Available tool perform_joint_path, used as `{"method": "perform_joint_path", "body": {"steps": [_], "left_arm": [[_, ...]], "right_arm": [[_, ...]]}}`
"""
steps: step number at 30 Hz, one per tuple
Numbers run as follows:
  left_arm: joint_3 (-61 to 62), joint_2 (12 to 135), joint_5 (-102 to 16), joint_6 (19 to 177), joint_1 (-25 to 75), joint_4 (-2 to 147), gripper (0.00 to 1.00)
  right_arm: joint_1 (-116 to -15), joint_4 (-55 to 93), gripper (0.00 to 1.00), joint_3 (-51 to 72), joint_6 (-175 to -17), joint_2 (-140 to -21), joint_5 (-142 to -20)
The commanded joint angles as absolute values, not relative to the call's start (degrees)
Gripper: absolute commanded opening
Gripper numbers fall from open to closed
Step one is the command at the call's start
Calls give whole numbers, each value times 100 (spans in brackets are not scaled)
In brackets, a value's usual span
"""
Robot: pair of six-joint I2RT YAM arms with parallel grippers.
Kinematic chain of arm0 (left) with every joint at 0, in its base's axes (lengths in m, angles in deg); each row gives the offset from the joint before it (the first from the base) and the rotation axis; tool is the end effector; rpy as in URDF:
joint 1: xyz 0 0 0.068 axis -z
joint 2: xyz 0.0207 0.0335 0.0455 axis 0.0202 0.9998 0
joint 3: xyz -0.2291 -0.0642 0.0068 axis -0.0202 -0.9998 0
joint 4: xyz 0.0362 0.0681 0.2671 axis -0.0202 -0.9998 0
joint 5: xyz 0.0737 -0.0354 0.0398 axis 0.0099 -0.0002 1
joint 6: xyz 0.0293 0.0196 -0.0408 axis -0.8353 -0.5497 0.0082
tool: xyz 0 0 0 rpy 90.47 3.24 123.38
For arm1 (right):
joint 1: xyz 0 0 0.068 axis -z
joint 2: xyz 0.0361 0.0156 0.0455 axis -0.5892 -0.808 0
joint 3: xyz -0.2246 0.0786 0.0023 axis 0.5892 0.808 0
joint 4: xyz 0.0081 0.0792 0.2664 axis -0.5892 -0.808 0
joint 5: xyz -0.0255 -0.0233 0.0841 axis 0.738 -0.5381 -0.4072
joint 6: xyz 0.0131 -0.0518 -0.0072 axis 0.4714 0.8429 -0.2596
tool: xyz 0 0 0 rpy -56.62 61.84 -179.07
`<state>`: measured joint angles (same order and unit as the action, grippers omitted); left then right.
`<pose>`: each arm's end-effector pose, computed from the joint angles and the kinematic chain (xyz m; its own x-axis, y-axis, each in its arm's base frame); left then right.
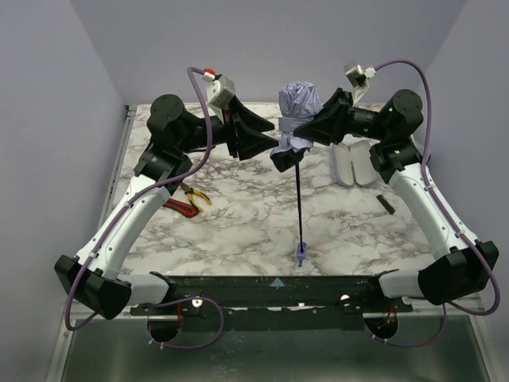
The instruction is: Open the umbrella
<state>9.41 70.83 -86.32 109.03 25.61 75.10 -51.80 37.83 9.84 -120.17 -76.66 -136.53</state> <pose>0.2520 -0.1584 0.4499 -0.1825 -0.1738 -0.9677 0.9659 0.1521 -0.2095 0.2986 0.1169 0.4188 -0.2401 0.1753 -0.9548 -0.9547 0.1352 0.2649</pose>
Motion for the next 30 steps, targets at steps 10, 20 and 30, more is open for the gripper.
{"method": "perform_joint_path", "body": {"steps": [10, 20, 30], "left_arm": [[1176, 7318, -7973, 10741, 2789, 7148, 48], [1098, 7299, -8138, 10787, 3118, 7191, 17], [1248, 7426, -6858, 10550, 3153, 6405, 21]], "right_arm": [[-5422, 3295, 0, 999, -11199, -7326, -13354], [-5678, 2382, 0, 901, -10149, -7227, -12349], [-5728, 2487, 0, 1001, -10096, -7055, -12352]]}}
